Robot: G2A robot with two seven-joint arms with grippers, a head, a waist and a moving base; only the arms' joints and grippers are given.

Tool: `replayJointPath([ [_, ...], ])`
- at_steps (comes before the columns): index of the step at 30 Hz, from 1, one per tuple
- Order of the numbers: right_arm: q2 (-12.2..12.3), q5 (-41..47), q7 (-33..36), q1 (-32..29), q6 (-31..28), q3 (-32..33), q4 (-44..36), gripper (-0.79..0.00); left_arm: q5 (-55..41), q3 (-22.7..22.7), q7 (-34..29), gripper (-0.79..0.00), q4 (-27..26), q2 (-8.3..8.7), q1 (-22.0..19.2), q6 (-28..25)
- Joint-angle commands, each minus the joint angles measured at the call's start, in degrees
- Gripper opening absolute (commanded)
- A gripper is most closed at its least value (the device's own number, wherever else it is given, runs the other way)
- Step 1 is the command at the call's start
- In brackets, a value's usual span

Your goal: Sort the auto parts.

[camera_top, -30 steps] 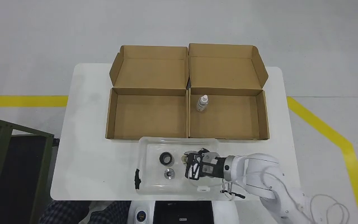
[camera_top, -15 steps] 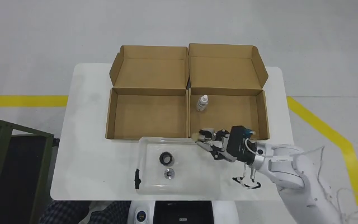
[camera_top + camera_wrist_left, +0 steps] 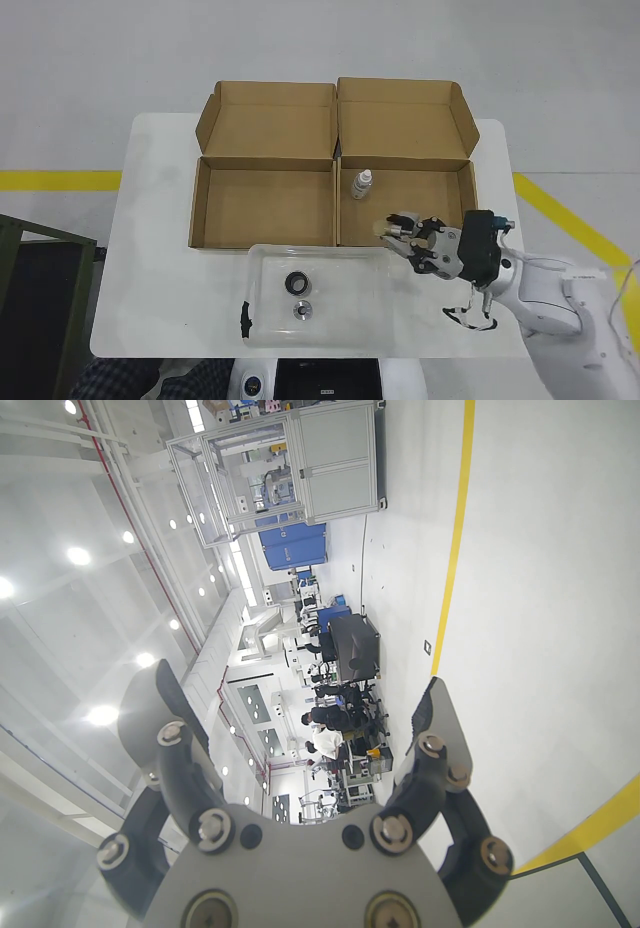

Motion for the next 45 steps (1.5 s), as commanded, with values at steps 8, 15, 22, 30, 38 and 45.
replayJointPath([
  [8,0.2,-4.9,4.3,1.7,2.1,-1.8,-1.1,-0.785,0.0,0.0,0.0,0.0,0.0,0.0,0.0,0.0],
  [15,0.1,-8.0,9.5,6.5,4.7,-5.4,2.0,-0.785,0.0,0.0,0.0,0.0,0.0,0.0,0.0,0.0],
  [22,-0.3,-10.0,15.2,12.2,9.9,-8.6,6.4,-0.785,0.0,0.0,0.0,0.0,0.0,0.0,0.0,0.0],
  [30,-0.7,-11.7,23.6,18.7,14.0,-12.8,11.8,-0.785,0.0,0.0,0.0,0.0,0.0,0.0,0.0,0.0],
  [38,-1.6,-15.3,26.9,24.3,16.9,-18.3,17.3,-0.785,0.0,0.0,0.0,0.0,0.0,0.0,0.0,0.0],
  [45,-2.5,-18.7,28.9,28.3,18.9,-22.9,21.3,-0.785,0.0,0.0,0.0,0.0,0.0,0.0,0.0,0.0],
])
